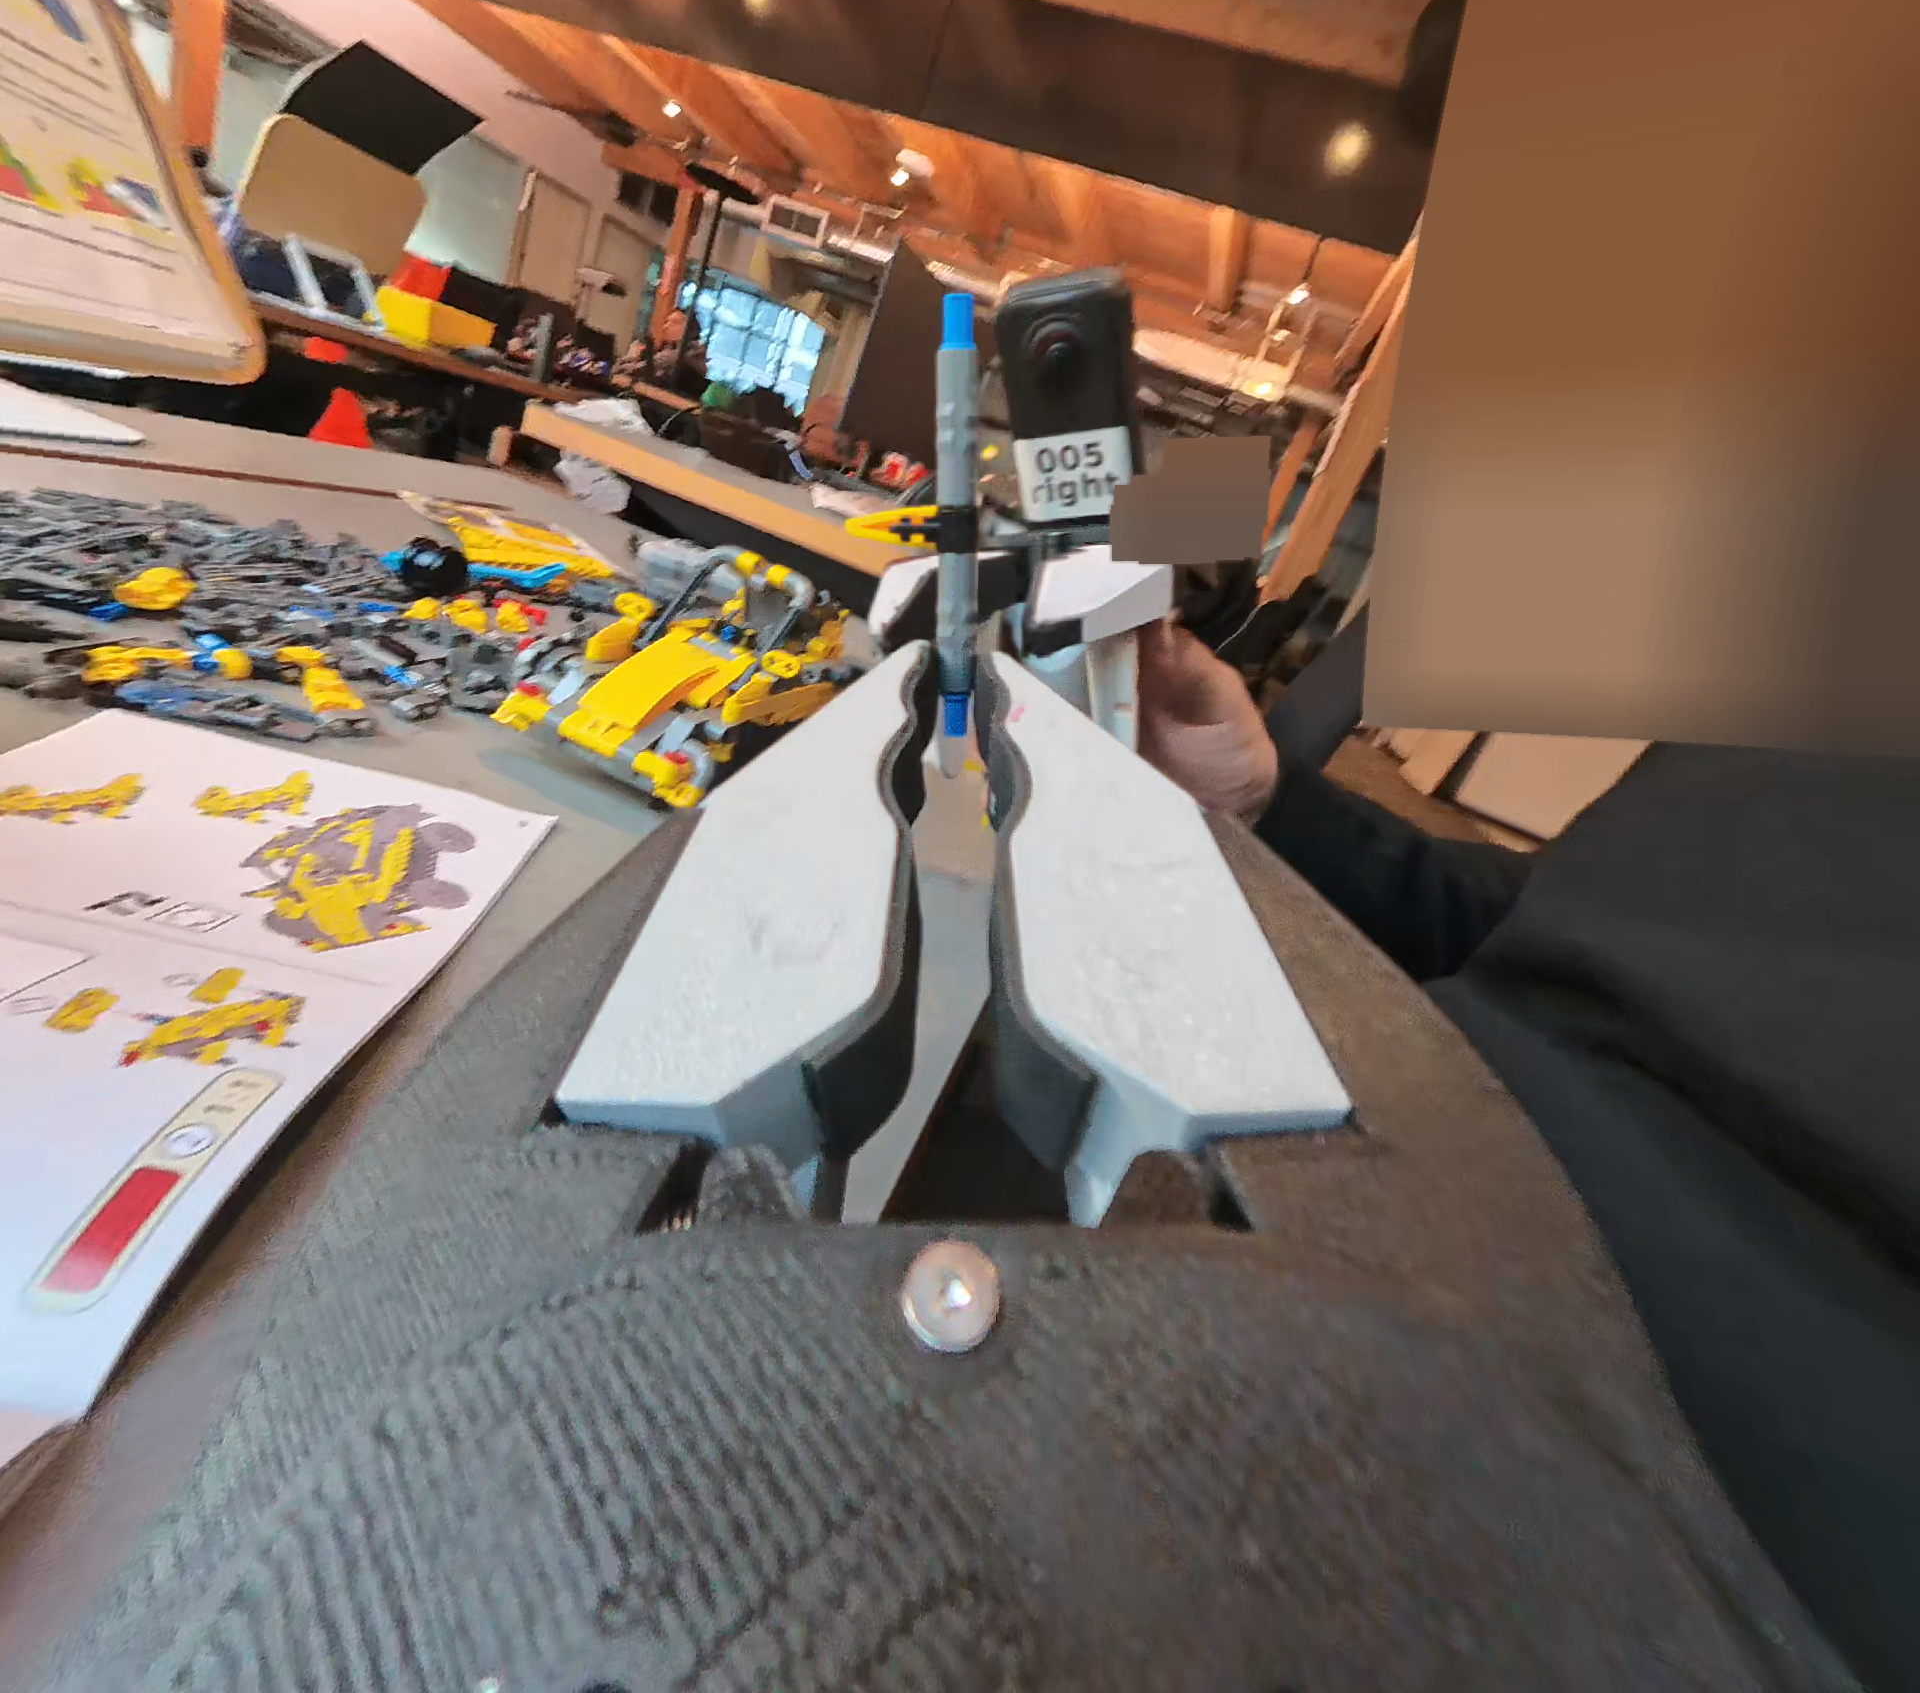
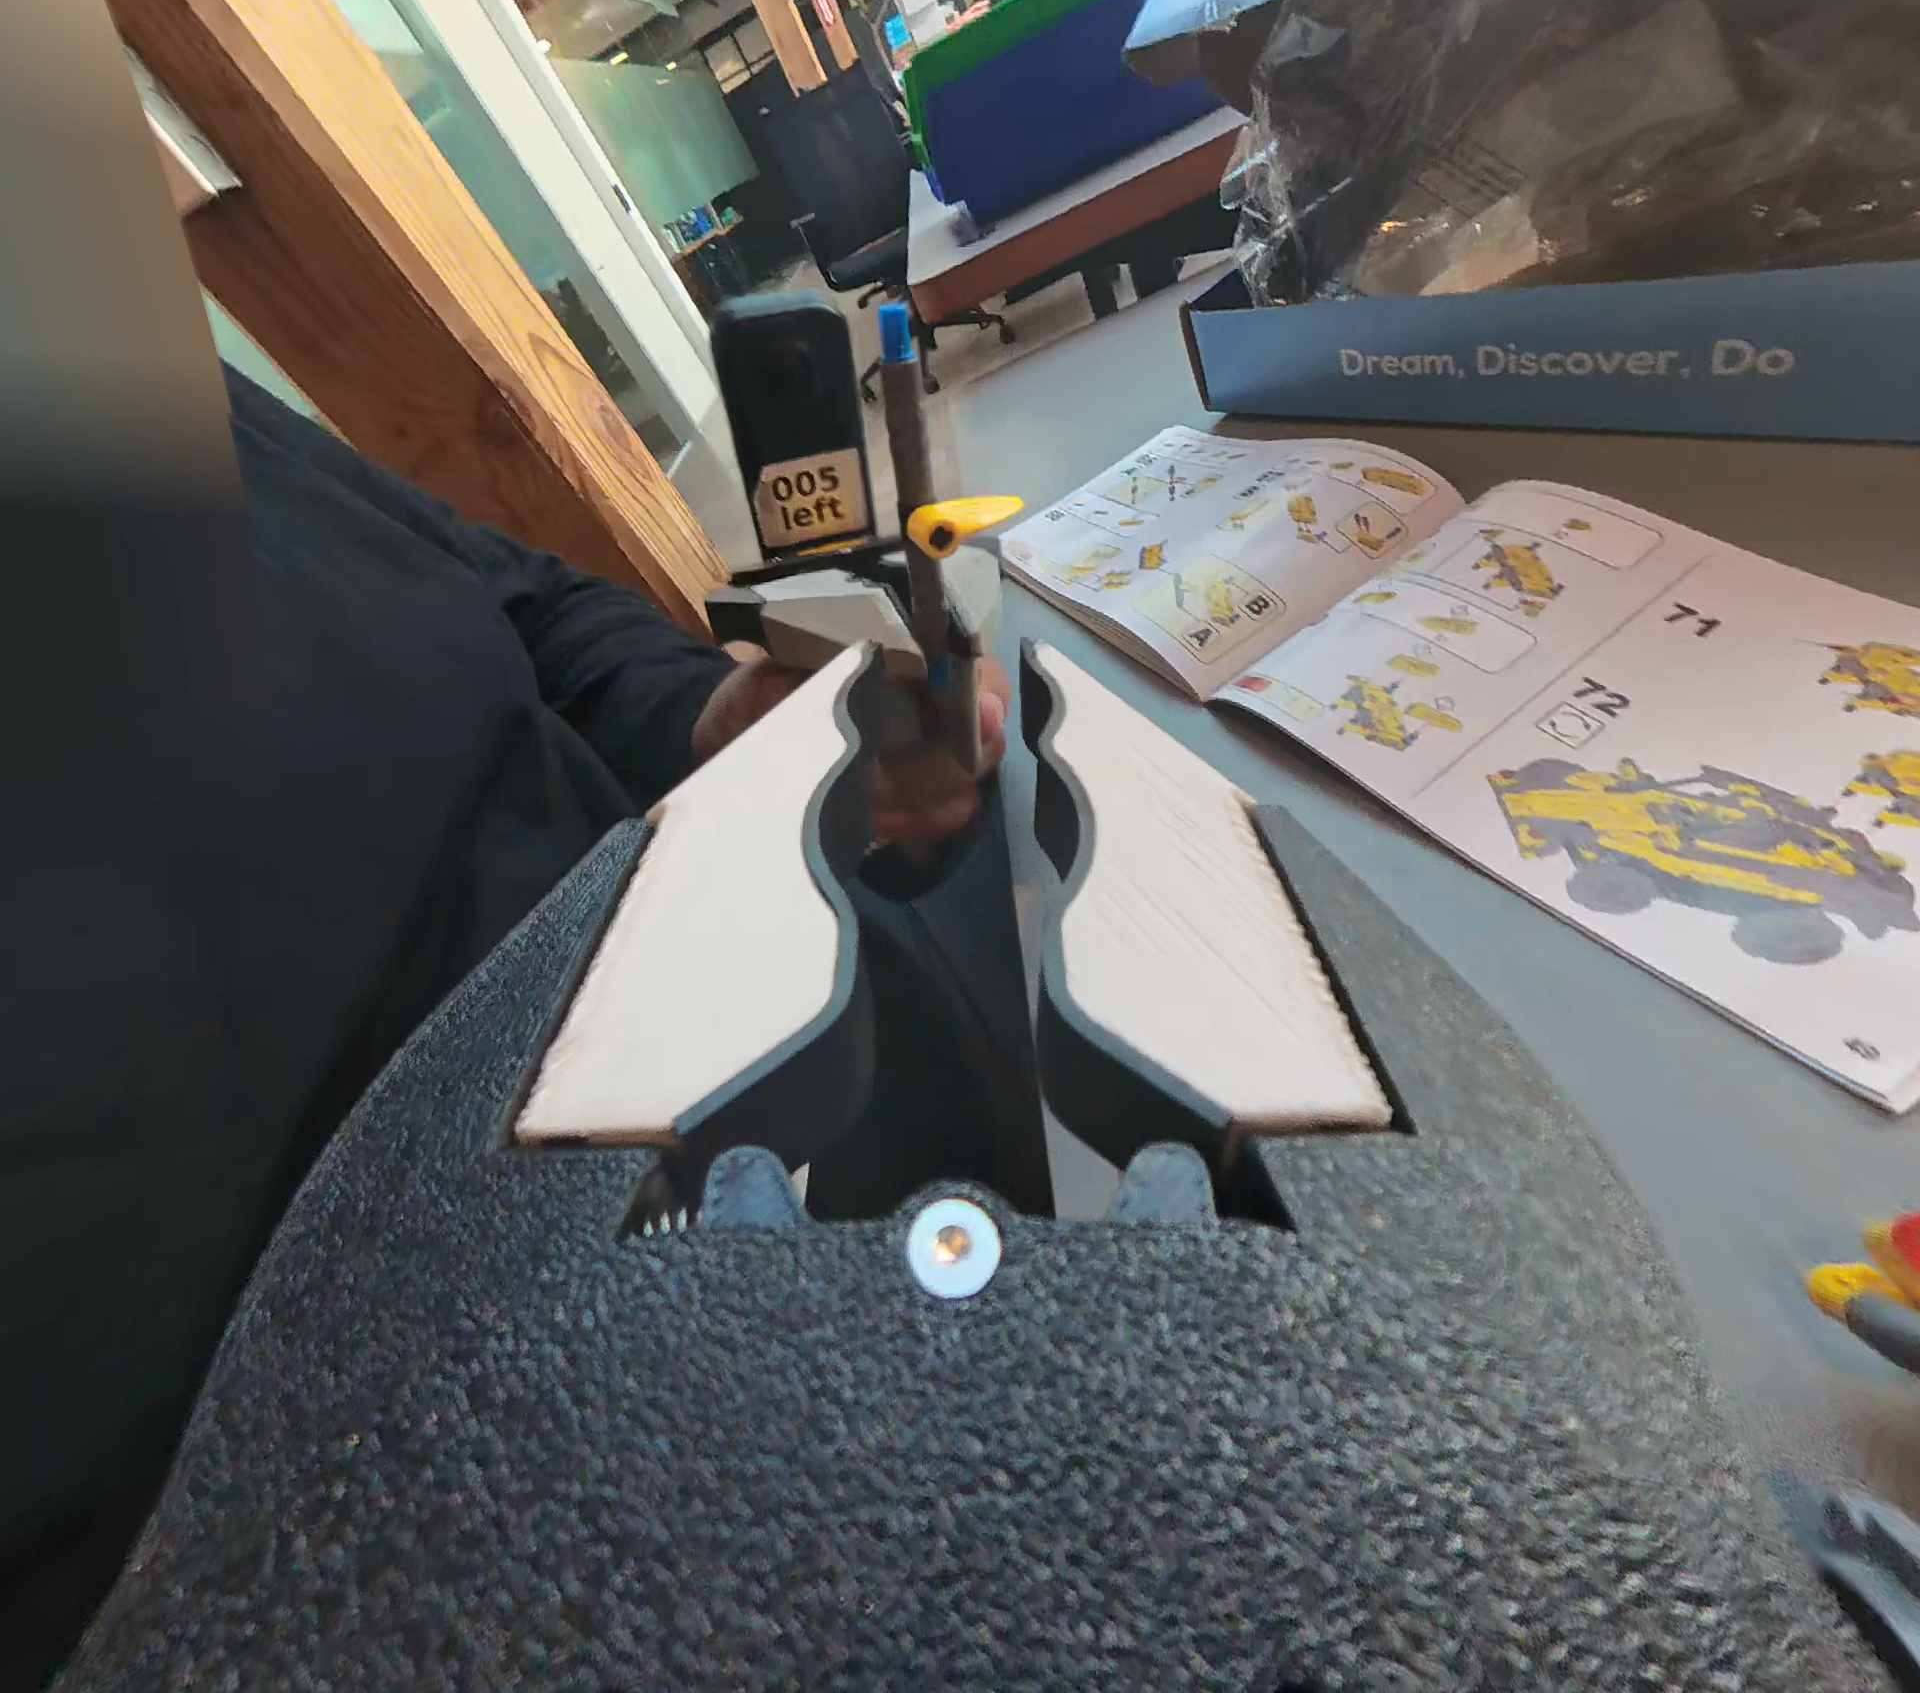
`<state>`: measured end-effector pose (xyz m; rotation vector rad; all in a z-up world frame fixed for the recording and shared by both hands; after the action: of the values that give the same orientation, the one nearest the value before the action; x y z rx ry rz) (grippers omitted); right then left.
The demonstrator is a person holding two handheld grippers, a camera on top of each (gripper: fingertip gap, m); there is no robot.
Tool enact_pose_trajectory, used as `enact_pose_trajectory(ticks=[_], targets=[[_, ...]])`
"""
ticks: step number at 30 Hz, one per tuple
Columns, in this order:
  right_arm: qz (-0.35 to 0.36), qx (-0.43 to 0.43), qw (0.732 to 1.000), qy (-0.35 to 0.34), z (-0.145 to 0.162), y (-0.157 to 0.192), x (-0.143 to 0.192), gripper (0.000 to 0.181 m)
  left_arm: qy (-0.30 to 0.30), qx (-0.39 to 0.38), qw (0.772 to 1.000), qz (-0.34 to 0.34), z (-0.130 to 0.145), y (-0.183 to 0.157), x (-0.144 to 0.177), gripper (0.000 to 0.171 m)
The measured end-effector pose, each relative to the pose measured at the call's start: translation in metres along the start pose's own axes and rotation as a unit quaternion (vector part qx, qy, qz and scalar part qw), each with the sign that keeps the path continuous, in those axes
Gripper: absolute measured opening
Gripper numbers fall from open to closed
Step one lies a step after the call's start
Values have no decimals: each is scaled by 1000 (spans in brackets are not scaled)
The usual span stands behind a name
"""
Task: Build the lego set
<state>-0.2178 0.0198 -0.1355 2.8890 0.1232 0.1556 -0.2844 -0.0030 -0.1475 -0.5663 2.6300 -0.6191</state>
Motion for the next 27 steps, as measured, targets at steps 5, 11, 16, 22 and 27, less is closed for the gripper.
enact_pose_trajectory(ticks=[5,11,16,22,27], targets=[[-27,-7,1000,-6,-7,8,-10,23,-8,5,999,43,5,-6,-3,4],[-12,25,999,17,-3,12,-11,7,7,4,999,40,12,-8,-8,3],[-9,56,995,80,2,17,-4,7,55,-46,997,13,23,-12,-8,3],[47,126,973,189,6,1,19,7,128,-93,986,-47,36,-1,1,9],[73,186,924,327,25,-24,33,7,203,-117,968,-88,49,9,4,12]])
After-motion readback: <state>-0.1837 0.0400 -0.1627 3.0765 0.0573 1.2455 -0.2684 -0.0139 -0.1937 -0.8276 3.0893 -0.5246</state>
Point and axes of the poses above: each gripper's, where its closed fingertips meet, x back along the fingers, z out of its underside, y = z × x across the jaws, the point moved 4 cm from there along x, back along the fingers, and after that the axes turned 10 degrees about x, right-handed, at the moved point
